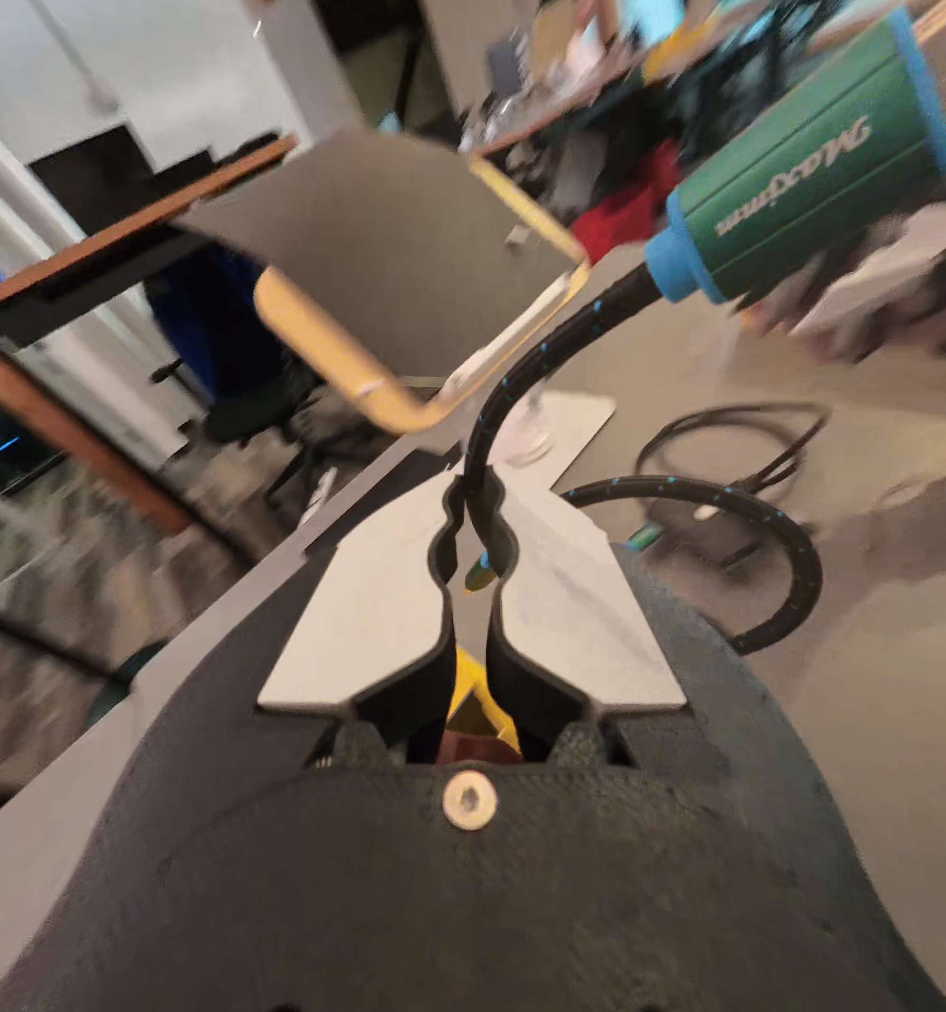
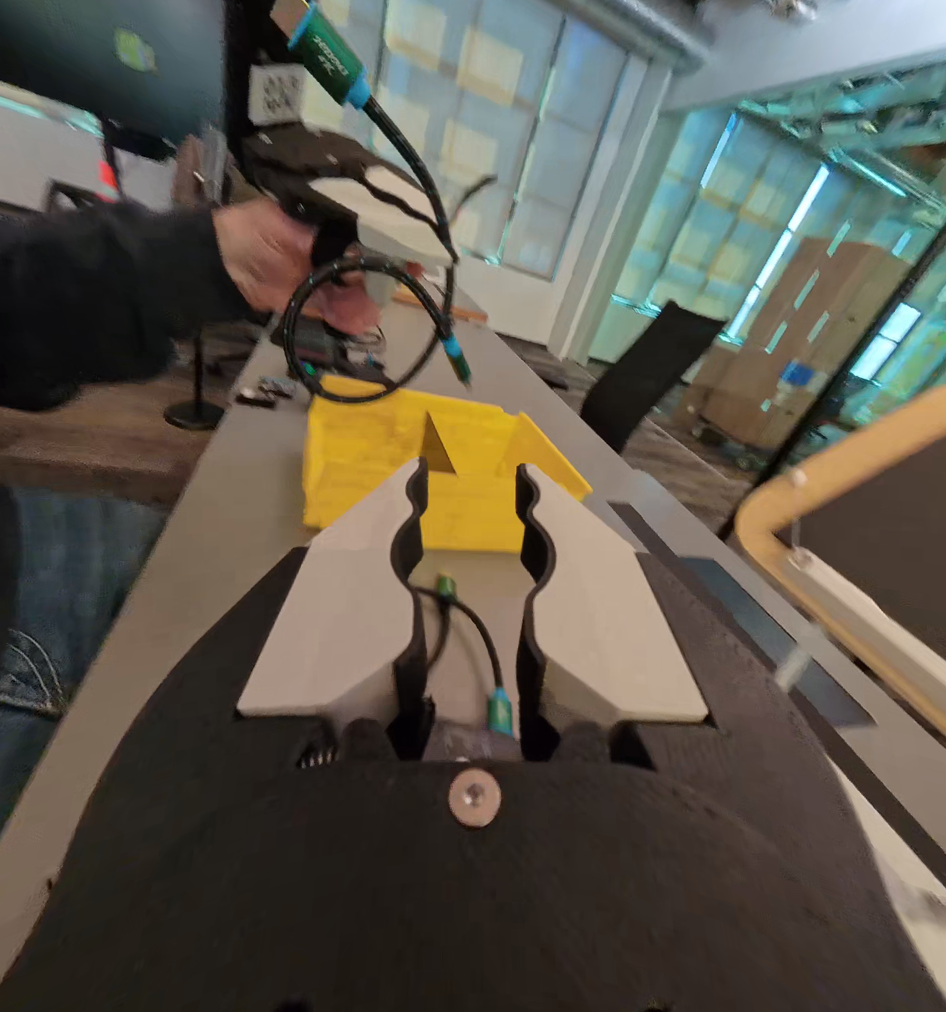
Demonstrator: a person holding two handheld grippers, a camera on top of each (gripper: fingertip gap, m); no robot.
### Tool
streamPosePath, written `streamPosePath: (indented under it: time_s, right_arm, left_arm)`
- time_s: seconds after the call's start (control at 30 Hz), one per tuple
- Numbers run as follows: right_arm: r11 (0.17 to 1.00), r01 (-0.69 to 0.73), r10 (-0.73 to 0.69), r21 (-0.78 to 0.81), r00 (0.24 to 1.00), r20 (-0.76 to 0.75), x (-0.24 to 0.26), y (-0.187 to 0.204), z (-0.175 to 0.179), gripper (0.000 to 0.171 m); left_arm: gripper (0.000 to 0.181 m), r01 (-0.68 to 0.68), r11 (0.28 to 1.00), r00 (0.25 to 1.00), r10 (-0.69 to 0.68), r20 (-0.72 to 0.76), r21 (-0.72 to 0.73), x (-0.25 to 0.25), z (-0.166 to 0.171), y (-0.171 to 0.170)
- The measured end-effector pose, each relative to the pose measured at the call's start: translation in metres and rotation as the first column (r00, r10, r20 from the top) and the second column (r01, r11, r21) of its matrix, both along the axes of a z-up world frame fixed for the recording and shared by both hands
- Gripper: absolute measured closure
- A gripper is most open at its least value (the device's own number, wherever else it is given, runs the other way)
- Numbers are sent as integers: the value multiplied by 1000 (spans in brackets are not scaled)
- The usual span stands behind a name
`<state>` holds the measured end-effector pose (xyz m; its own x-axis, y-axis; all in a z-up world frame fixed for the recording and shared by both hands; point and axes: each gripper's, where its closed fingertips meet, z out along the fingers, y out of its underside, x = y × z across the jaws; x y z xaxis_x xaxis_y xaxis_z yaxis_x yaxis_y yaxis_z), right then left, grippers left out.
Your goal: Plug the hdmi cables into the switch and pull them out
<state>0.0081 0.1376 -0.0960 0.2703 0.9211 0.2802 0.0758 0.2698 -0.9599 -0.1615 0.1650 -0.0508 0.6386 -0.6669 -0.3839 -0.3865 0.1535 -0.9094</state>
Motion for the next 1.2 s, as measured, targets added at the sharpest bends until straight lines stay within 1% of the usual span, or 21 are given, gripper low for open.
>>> streamPosePath:
  time_s: [0.03, 0.1, 0.2, 0.23, 0.3, 0.33, 0.37, 0.43, 0.5, 0.57, 0.67, 0.8, 0.9, 0.97, 1.0, 1.07, 1.17, 1.2]
  right_arm:
    - [999, -33, 33, -1, 999, -21, -9, -8, 8, 141]
    - [998, -69, 69, 12, 997, -25, -27, -18, 19, 131]
    - [990, -53, 49, 129, 998, 39, -49, -22, 22, 129]
    - [985, -72, 64, 156, 996, 55, -55, -26, 22, 129]
    - [978, -118, 111, 173, 992, 53, -64, -35, 25, 135]
    - [976, -125, 119, 177, 992, 46, -66, -37, 26, 144]
    - [975, -132, 126, 179, 991, 49, -67, -38, 26, 158]
    - [977, -144, 134, 161, 989, 66, -68, -40, 22, 160]
    - [981, -120, 112, 153, 992, 60, -66, -39, 21, 160]
    - [985, -74, 70, 158, 997, 33, -61, -35, 25, 161]
    - [974, 28, -32, 224, 999, 14, -52, -28, 32, 161]
    - [925, 143, -164, 353, 986, 31, -42, -22, 36, 161]
    - [849, 237, -280, 472, 960, 23, -34, -15, 39, 161]
    - [813, 276, -322, 512, 947, 0, -29, -11, 41, 161]
    - [799, 295, -342, 524, 940, -9, -27, -10, 41, 161]
    - [765, 326, -379, 555, 925, -22, -24, -8, 44, 161]
    - [730, 348, -420, 588, 907, -16, -21, -4, 44, 161]
    - [732, 337, -412, 591, 911, -10, -22, -5, 42, 161]
  left_arm:
    - [176, 73, 997, 996, -73, 42, -3, 16, 8, -9]
    - [175, 207, 978, 972, -206, 113, 7, 44, 20, -26]
    - [176, 365, 931, 917, -360, 171, 3, 79, 29, -49]
    - [176, 407, 913, 896, -400, 193, 3, 87, 31, -55]
    - [176, 490, 872, 849, -476, 231, -3, 103, 32, -68]
    - [176, 511, 860, 833, -494, 248, -6, 108, 31, -70]
    - [175, 531, 847, 820, -509, 264, -15, 112, 30, -73]
    - [175, 548, 836, 801, -517, 301, -24, 115, 27, -73]
    - [175, 554, 832, 788, -513, 340, -31, 113, 25, -70]
    - [175, 551, 834, 780, -500, 376, -34, 109, 26, -66]
    - [174, 527, 850, 797, -483, 363, -25, 106, 25, -63]
    - [157, 531, 846, 806, -488, 335, -48, 109, 21, -66]
    - [145, 570, 817, 785, -514, 346, -80, 112, 18, -72]
    - [133, 586, 803, 780, -523, 344, -108, 113, 14, -75]
    - [128, 580, 805, 789, -518, 332, -123, 115, 11, -75]
    - [123, 551, 826, 813, -498, 302, -121, 118, 7, -73]
    - [126, 487, 871, 855, -460, 240, -64, 125, 7, -69]
    - [142, 463, 886, 869, -445, 217, -34, 126, 9, -68]
